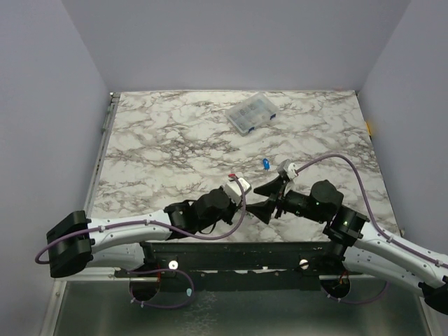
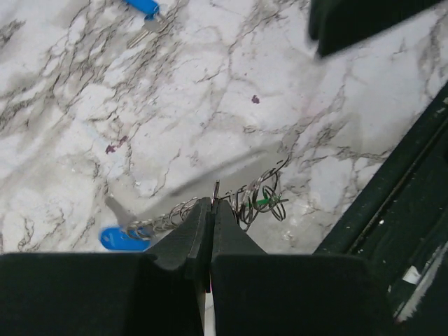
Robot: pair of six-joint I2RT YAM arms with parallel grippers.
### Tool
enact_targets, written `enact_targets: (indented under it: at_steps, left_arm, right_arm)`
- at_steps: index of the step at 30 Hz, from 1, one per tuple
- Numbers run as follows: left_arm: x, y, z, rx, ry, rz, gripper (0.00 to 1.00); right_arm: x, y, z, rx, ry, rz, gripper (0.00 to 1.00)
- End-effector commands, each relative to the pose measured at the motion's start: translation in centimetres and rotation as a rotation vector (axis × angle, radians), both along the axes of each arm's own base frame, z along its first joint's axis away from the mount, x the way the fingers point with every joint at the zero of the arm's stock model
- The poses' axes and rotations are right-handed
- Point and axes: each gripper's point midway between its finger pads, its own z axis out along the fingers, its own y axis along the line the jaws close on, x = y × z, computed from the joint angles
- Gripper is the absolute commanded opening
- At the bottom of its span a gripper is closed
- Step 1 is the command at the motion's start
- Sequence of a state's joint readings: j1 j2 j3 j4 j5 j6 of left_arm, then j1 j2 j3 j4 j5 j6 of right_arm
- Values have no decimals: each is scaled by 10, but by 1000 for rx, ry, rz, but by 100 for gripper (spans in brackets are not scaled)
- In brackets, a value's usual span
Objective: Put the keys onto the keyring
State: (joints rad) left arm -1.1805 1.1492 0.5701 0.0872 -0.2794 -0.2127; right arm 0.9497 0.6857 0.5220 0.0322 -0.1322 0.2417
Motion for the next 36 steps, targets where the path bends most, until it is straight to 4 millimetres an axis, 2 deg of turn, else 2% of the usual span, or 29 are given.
enact_targets:
  at_steps: [1,5,9,13,16,18,19,22,26,29,36]
  left_arm:
    - [-17,-11,44,44,-25,-127,0]
    - [-29,-8,68,65,-56,-222,0]
    - [-40,-2,74,50,-80,-296,0]
    - [-42,6,69,37,-94,-295,0]
    - [-43,6,65,17,-101,-301,0]
    - [-45,8,56,28,-92,-305,0]
    - [-46,9,52,35,-87,-307,0]
    - [-48,14,38,65,-86,-323,0]
    - [-58,12,25,65,-71,-362,0]
    - [-59,12,23,47,-32,-330,0]
    - [-58,19,18,0,35,-238,0]
  right_arm:
    - [-42,20,34,96,-115,289,71]
    - [-43,25,46,106,-156,320,60]
    - [-26,19,62,128,-182,207,50]
    - [-8,-2,88,222,-237,39,50]
    - [3,-9,94,231,-231,-39,52]
    - [24,-8,78,155,-163,-134,50]
    - [35,-6,62,92,-117,-180,48]
    - [42,11,12,-48,-1,-161,46]
    - [19,35,-30,-42,74,9,45]
    - [6,43,-47,-43,118,89,43]
    - [-33,54,-73,-33,200,307,41]
